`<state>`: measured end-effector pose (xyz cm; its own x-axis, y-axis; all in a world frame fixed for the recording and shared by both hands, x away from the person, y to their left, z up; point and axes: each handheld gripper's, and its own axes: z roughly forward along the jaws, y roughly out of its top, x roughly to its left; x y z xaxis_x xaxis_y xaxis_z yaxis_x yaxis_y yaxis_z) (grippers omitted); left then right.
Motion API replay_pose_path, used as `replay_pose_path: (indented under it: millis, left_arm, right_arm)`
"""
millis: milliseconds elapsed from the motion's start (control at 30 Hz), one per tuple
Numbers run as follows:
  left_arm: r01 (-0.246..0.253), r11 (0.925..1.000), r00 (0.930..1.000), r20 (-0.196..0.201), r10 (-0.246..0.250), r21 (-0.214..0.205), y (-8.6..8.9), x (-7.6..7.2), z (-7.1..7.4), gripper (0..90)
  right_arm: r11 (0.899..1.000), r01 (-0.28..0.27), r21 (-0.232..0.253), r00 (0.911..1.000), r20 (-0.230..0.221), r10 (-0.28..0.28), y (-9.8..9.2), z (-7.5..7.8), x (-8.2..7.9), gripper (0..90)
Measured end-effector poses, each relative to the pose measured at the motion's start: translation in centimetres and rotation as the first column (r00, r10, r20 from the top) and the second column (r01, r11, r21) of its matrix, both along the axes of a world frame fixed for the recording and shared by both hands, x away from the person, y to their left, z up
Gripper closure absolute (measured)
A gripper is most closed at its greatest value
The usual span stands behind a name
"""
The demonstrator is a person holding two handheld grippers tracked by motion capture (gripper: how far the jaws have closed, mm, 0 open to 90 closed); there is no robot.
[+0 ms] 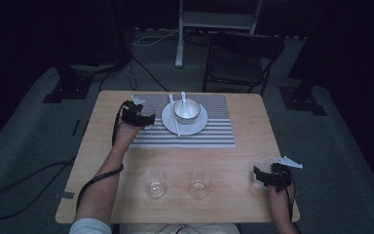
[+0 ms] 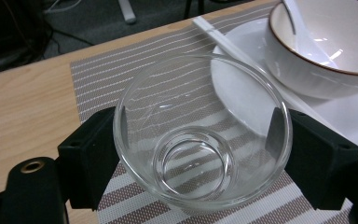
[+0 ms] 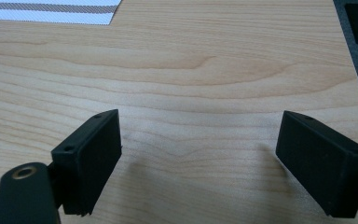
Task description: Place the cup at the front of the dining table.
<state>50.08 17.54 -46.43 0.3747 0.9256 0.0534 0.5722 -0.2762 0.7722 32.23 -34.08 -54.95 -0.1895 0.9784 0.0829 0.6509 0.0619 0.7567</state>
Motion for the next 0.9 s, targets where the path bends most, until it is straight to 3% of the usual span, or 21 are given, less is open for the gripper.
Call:
replay_pose_path:
  millis: [167,233,267,333,433,600,667,900]
  left_arm:
    - [-0.042,0.9991,0.9991,-0.011,0.042,-0.002,-0.3,0.9,-0.7,18.7]
    - [-0.051,0.9987,0.9987,-0.002,0.051,0.002,-0.3,0.9,-0.8,18.7]
    - [-0.079,0.9969,0.9969,0.008,0.079,-0.003,-0.3,1.0,-1.0,18.7]
    - [-0.078,0.9968,0.9969,-0.007,0.078,-0.016,-0.1,1.2,-1.3,18.7]
    - [-0.076,0.9971,0.9969,-0.022,0.076,0.0,-0.3,1.4,-1.7,18.7]
    - [-0.08,0.9967,0.9964,-0.027,0.08,0.008,-0.4,1.6,-2.4,18.7]
    - [-0.081,0.9966,0.9964,-0.024,0.081,-0.014,-0.2,1.6,-2.5,18.7]
    - [-0.081,0.9966,0.996,-0.038,0.08,-0.015,-0.2,1.6,-2.5,18.6]
  right_arm:
    - [1.0,0.0,0.003,1.0,0.002,0.0,0.0,0.0,0.0,13.6]
    - [1.0,0.0,0.003,1.0,0.003,0.0,0.0,0.0,0.0,13.6]
    - [1.0,0.0,0.004,1.0,0.003,0.0,-0.1,0.0,0.0,13.6]
    - [1.0,-0.001,0.003,1.0,0.003,0.001,0.0,0.0,0.0,13.6]
    - [1.0,-0.002,0.004,1.0,0.002,0.002,0.0,0.0,0.0,13.6]
    - [1.0,-0.003,0.006,1.0,0.003,0.003,-0.1,0.0,-0.1,13.6]
    - [1.0,-0.002,0.008,1.0,0.003,0.002,-0.1,0.0,-0.1,13.6]
    - [1.0,-0.001,0.01,1.0,0.005,0.001,-0.1,0.0,-0.1,13.6]
